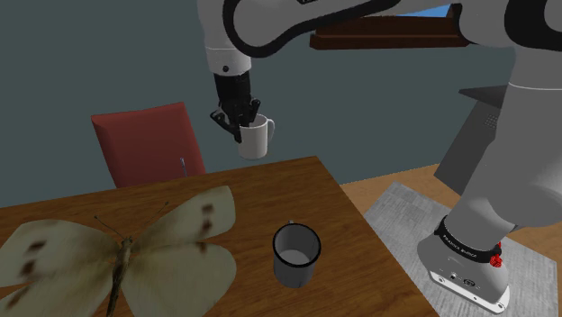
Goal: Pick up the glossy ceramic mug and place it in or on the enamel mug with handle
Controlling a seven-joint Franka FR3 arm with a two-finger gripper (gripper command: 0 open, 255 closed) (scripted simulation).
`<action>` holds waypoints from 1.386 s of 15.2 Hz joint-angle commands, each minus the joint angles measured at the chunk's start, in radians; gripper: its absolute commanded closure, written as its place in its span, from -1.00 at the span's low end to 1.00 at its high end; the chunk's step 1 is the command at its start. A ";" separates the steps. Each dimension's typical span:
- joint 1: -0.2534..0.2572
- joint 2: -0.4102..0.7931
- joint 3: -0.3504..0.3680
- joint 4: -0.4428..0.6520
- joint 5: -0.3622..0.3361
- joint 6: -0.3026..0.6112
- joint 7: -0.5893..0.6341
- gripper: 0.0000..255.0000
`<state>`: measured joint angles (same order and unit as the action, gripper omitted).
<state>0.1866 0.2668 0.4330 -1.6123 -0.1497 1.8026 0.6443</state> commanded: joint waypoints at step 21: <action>0.074 -0.343 0.095 -0.242 0.162 -0.069 0.137 1.00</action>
<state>0.2545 -0.0537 0.5213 -1.8359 0.0008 1.7345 0.7705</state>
